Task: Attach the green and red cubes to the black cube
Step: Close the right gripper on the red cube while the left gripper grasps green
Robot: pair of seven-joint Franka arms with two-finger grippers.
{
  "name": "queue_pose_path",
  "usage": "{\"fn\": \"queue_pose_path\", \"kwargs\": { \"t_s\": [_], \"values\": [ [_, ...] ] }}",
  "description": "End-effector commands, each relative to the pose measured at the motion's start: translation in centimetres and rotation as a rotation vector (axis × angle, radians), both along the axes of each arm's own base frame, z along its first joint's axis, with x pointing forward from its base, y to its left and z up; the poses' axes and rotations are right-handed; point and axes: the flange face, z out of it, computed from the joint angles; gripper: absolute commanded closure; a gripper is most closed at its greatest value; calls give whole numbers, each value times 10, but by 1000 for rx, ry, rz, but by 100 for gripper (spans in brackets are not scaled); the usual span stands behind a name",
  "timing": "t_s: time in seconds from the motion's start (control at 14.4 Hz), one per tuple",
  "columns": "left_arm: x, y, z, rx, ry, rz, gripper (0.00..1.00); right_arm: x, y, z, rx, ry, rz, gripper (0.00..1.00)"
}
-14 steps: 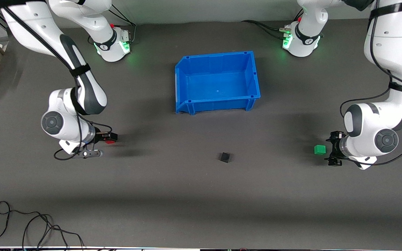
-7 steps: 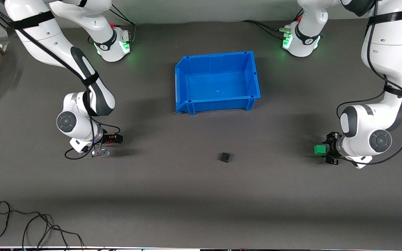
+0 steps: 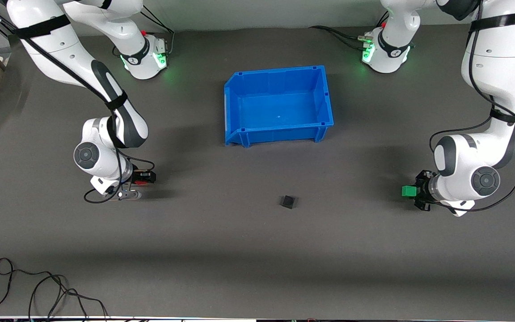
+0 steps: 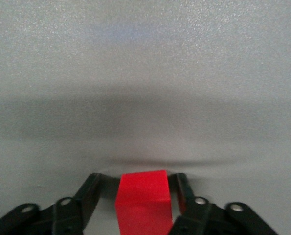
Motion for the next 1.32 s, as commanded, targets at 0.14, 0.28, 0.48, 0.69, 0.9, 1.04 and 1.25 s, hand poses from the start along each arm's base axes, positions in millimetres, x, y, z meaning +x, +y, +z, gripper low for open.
{"fn": "queue_pose_path", "kwargs": {
  "t_s": [0.14,0.28,0.48,0.69,0.9,1.04,1.25],
  "values": [
    [12,-17,35,-29,-4,34,100,-2,-3,3,6,-14,-3,45],
    [29,-29,52,-43,-40,132,100,-2,-4,3,5,-14,-4,45],
    [44,-77,66,-37,-71,189,100,-1,-8,3,3,-16,-9,45],
    [54,-118,64,-37,-83,223,100,0,-14,3,3,-18,9,46],
    [64,-163,59,-41,-93,255,100,1,-15,3,2,-22,8,46],
    [62,-179,59,-47,-94,242,100,0,-15,3,5,-20,1,46],
    [60,-196,63,-69,-96,235,100,0,-13,2,7,-20,0,66]
  ]
}}
